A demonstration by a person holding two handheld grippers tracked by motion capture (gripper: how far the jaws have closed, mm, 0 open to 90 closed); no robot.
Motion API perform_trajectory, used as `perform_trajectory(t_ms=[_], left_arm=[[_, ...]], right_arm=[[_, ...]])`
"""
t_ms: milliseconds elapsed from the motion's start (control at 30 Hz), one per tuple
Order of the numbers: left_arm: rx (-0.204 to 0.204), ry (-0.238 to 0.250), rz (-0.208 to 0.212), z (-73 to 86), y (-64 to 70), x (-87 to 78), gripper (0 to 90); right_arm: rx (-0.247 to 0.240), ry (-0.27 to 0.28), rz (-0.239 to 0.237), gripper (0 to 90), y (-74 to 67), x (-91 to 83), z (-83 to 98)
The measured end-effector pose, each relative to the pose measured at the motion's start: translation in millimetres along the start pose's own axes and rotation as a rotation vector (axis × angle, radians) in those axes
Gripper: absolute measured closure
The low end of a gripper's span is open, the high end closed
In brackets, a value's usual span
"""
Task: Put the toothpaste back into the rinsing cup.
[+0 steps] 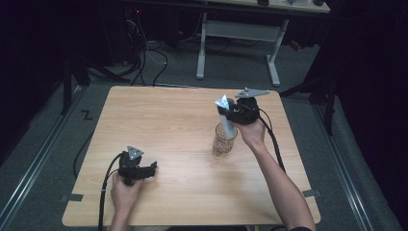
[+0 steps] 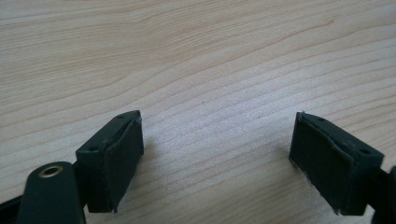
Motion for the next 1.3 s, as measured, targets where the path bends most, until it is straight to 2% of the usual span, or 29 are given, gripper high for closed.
perform_trajectory(t_ms=[700,1300], left_arm=[[0.000,0.000,0.000,0.0,0.1,0.0,17.6],[0.000,0.000,0.000,-0.1,0.1,0.0,17.5]], right_arm=[[-0.002,-0.051,0.009,65.3,0.6,11.3,14.9],[0.001,-0.052,0.011,65.2,0.5,5.4,22.1]])
Point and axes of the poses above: each handheld gripper's, and its own axes: x roughly forward along the jaws, z roughly out of its underside, y roughly to its right, the point moved 5 cm from there along x, roughly forward along the jaws, and after that the axes turned 5 degrees about -x, right-handed, at the moved point
